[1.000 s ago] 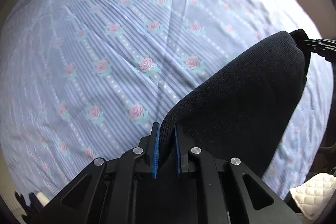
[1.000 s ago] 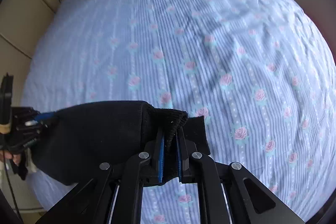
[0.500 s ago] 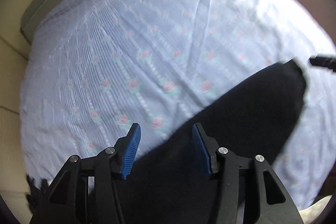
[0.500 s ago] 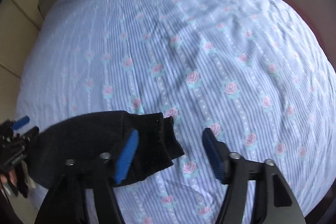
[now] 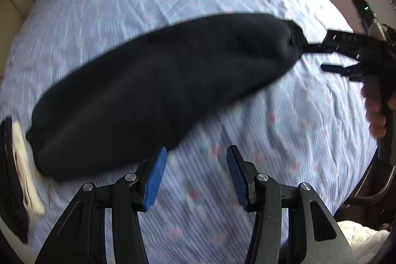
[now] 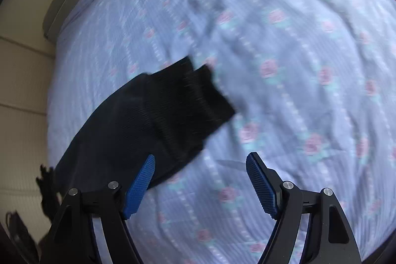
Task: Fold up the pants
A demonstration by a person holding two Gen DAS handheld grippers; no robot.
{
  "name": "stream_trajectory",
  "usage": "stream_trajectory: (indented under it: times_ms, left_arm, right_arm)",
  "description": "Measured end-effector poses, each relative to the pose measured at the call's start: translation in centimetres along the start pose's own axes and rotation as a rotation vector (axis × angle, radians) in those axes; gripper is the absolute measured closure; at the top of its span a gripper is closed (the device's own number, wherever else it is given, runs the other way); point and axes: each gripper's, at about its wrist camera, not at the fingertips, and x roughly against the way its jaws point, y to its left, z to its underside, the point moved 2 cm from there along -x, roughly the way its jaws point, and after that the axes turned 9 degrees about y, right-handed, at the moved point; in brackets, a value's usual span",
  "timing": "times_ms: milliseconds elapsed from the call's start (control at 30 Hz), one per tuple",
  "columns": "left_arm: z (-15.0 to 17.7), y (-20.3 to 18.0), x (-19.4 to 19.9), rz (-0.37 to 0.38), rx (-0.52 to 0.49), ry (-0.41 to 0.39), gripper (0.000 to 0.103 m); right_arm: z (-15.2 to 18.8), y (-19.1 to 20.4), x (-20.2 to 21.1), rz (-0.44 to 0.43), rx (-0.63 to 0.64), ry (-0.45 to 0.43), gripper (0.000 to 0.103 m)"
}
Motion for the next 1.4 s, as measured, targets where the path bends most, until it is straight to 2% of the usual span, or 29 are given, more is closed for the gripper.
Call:
stream_trajectory:
  times_ms: [33,100,167,333,500,633,700,733,833,933,967,1000,1033,1100,1133,1200,1233,1300,1333,1367,1400]
  left_arm:
    - [0.7,-0.2,-0.2,-0.013,0.004,0.009,0.053]
    - [1.5,-0.8,-0.7,-0.020,0.017,0.018,0.053]
    - [1.5,-0.9,-1.2,-0.023,0.050,0.021,0.053]
    - [1.3,-1.6,-2.2,0.005,0.059,0.016,0.054]
    - [2.1,-2.5,-2.4,0.000,0.028,0.019,0.054]
    - [3.1,-2.7,-2.4,0.006,0.024,0.036,0.054]
    - [3.2,-2.7,-2.5,0.005,0.021,0.040,0.054]
    - [3.2,-2.8,-2.5,0.002,0.020,0.041,0.054]
    - [2.8,-2.9,-2.4,-0.006,0.011,0.033,0.054]
    - [2.1,-2.6,-2.0,-0.043,0.002,0.009,0.054]
    - [1.9,-2.2,-1.8,-0.051,0.011,0.004,0.054]
    - [1.7,-1.9,-1.9,-0.050,0.018,0.004,0.054]
    - [1.5,-1.6,-1.9,-0.046,0.024,0.005,0.054]
    - [1.3,-1.3,-2.2,-0.053,0.025,0.013,0.054]
    - [1.3,-1.2,-2.3,-0.058,0.020,0.015,0.054]
    - [0.9,-1.3,-2.0,-0.061,0.014,0.011,0.054]
    - [0.8,-1.4,-1.6,-0.065,0.014,0.001,0.054]
    - [0.4,-1.6,-0.8,-0.074,0.015,-0.031,0.054]
    - [0.4,-1.9,-0.4,-0.082,0.014,-0.046,0.054]
    - [-0.2,-1.8,0.2,-0.096,0.014,-0.070,0.054]
    - [-0.5,-1.6,0.5,-0.103,0.013,-0.084,0.054]
  right_arm:
    - [0.3,-0.4,0.4,0.017,-0.002,-0.016,0.027]
    - [1.0,-0.8,0.4,0.074,0.016,0.015,0.035]
    - [1.5,-0.8,-0.3,0.065,0.050,0.058,0.045]
    - [2.4,1.2,-2.7,-0.052,0.100,0.122,0.048]
    - [0.8,2.5,-5.4,-0.146,0.047,0.139,0.050]
    - [0.7,1.6,-6.6,-0.226,-0.020,0.164,0.049]
    - [0.5,1.6,-6.8,-0.253,-0.028,0.161,0.059]
    - [0.5,1.7,-6.5,-0.266,-0.019,0.158,0.074]
    - [0.3,2.2,-5.6,-0.257,-0.034,0.142,0.083]
    - [0.2,2.7,-3.0,-0.240,-0.066,0.072,0.095]
    - [0.2,2.6,-2.5,-0.224,-0.077,0.054,0.095]
    - [0.2,2.5,-1.8,-0.245,-0.096,0.040,0.095]
    - [0.0,2.3,-1.4,-0.254,-0.103,0.035,0.102]
    - [-0.3,1.7,-0.4,-0.119,-0.080,-0.016,0.102]
    - [-0.6,1.5,-0.1,-0.085,-0.048,-0.031,0.102]
    - [-0.9,1.4,0.0,-0.068,-0.028,-0.009,0.101]
    - [-0.8,1.3,0.1,-0.065,-0.018,0.000,0.097]
    - [-0.1,0.5,0.4,-0.056,-0.011,0.028,0.069]
    - [0.3,0.0,0.4,-0.057,-0.021,0.036,0.044]
    - [0.5,-0.4,0.7,-0.067,-0.044,0.026,0.036]
    - [0.8,-0.9,1.0,-0.092,-0.061,0.002,0.036]
